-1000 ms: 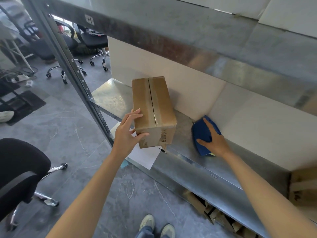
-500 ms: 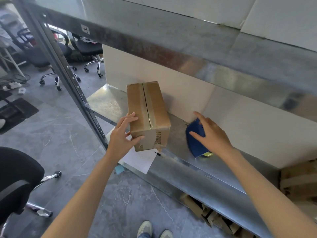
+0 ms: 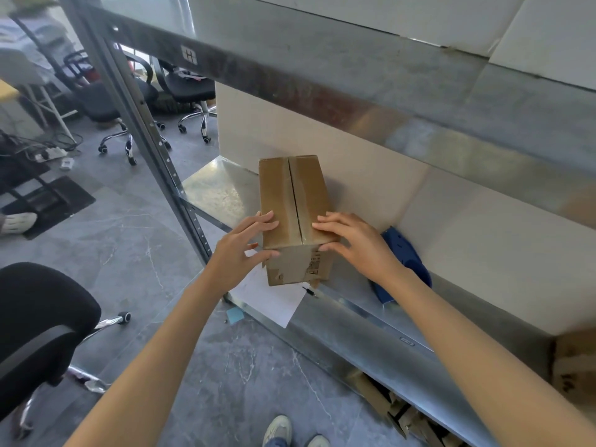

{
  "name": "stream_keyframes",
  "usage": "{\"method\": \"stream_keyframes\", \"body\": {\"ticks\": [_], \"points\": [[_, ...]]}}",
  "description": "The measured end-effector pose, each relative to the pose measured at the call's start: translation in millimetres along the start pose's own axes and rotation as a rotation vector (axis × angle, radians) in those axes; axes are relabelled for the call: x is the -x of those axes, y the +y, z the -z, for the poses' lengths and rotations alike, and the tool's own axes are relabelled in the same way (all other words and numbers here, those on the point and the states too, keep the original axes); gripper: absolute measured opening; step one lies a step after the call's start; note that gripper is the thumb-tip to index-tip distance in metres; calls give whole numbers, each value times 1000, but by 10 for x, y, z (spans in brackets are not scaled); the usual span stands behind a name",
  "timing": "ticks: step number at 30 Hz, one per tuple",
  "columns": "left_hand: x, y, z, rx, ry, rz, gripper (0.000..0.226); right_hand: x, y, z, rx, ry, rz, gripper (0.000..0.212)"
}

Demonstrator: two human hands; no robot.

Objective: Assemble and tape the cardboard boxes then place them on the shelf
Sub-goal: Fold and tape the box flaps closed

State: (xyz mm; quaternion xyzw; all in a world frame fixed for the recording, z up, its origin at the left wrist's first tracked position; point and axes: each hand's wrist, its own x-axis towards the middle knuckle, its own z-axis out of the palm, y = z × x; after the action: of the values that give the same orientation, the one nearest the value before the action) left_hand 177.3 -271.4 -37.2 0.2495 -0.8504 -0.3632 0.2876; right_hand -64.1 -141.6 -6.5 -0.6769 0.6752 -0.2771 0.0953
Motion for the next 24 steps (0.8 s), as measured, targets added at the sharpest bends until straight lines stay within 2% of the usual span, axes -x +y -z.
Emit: {"method": "stream_keyframes", "body": {"ticks": [3, 6, 10, 18, 24], "points": [[0, -7, -26, 12, 30, -3, 56, 3, 16, -1, -7, 3, 3, 47], [9, 12, -128, -29, 128, -5, 57, 19, -19, -23, 3, 26, 1, 52], [12, 74, -350, 13, 264, 33, 56, 4, -113, -143, -28, 160, -29, 48], [27, 197, -423, 95, 339, 101, 58, 18, -168, -216, -69, 204, -88, 49], [-19, 321, -524, 119, 479, 170, 34, -9, -275, -301, -61, 280, -161, 30]]}}
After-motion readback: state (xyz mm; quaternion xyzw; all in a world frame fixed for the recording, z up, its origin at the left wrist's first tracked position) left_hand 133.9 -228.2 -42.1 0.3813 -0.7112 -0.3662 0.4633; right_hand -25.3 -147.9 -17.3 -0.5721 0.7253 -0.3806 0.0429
